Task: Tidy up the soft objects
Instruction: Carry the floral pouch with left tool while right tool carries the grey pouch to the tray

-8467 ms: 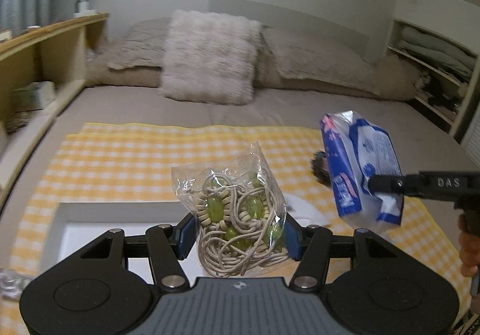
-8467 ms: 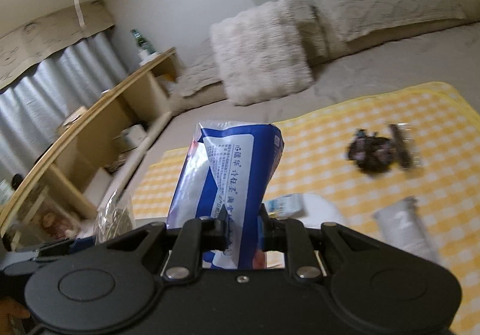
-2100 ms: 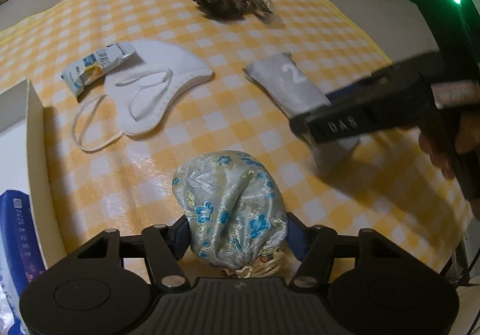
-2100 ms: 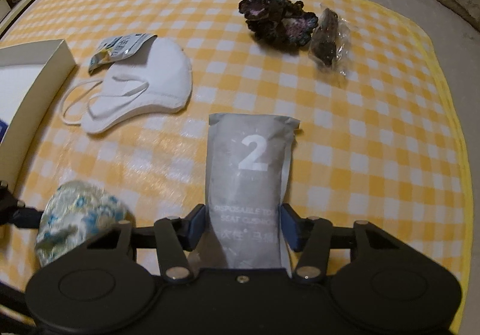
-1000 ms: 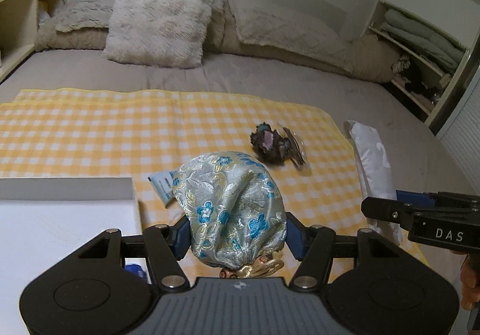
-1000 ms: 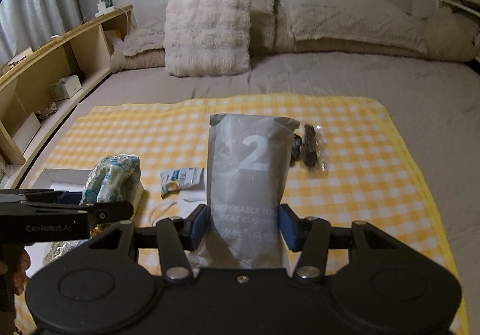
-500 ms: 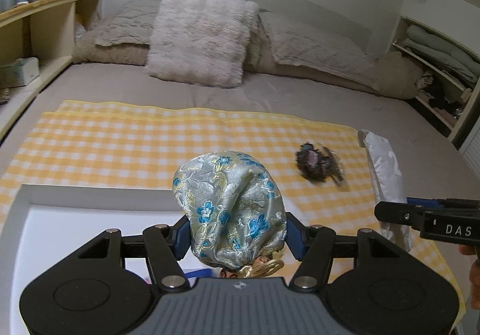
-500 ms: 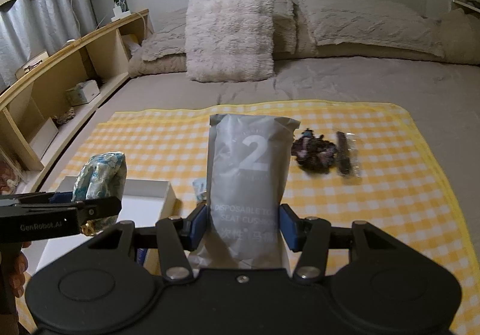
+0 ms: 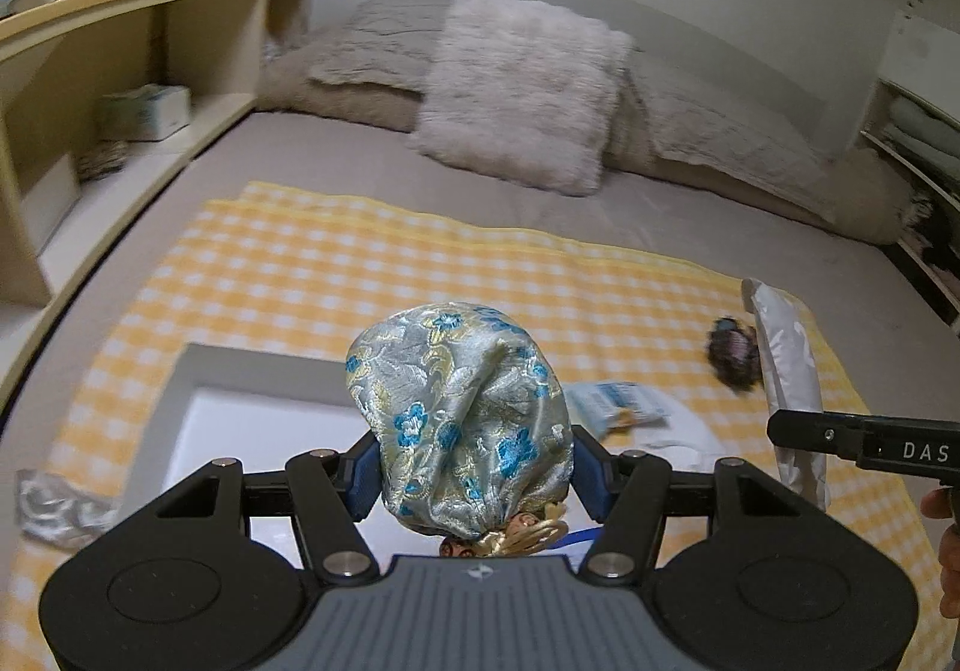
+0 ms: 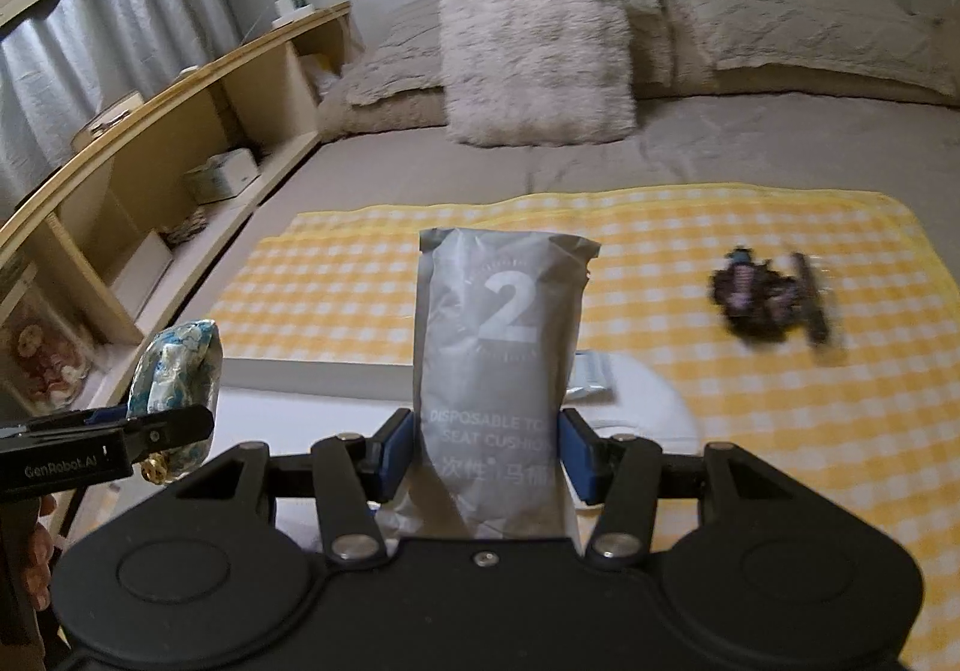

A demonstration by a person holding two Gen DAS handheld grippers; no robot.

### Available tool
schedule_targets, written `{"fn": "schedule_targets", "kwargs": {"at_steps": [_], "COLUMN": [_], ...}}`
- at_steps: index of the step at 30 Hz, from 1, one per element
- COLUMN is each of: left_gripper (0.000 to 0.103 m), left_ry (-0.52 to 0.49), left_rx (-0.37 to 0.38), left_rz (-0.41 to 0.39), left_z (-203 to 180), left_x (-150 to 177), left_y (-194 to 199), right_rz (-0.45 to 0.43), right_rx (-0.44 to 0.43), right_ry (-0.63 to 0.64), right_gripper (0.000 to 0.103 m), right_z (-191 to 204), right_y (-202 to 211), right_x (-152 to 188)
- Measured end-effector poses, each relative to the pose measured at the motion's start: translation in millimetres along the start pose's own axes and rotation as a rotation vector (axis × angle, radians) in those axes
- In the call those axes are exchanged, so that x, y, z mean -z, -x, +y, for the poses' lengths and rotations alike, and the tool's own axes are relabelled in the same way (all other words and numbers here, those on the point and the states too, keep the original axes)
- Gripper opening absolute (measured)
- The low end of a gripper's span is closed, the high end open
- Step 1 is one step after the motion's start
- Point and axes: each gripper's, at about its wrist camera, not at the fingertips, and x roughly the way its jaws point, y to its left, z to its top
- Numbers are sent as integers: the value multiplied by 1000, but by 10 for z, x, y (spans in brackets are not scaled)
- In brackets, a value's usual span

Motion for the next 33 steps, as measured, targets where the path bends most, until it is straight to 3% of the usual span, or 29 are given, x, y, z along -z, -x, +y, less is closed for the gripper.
{"fn": "schedule_targets", "kwargs": {"at_steps": [8, 14, 21, 28, 33], "left_gripper": [62, 62, 62, 62, 62], "left_ry": [42, 47, 53, 39, 34], "left_rx": [-71, -119, -144, -135, -116], "left_rz": [20, 36, 106, 165, 204], "left_z": [576, 898, 1225, 1348, 1404], "left_x": [72, 170, 351, 492, 546], "left_y": [164, 269, 257, 246, 188], "right_rz": [52, 118, 236, 339, 418], "right_rx": [-78, -187, -314, -344, -355], "right_ry": [17, -11, -89, -182, -193], "right_gripper": [53, 53, 54, 54, 68], "right_z": [531, 936, 1348, 1606, 1709], "right_y": [-332, -592, -921, -1223, -1380], "right_x": [29, 152, 389, 564, 651]}}
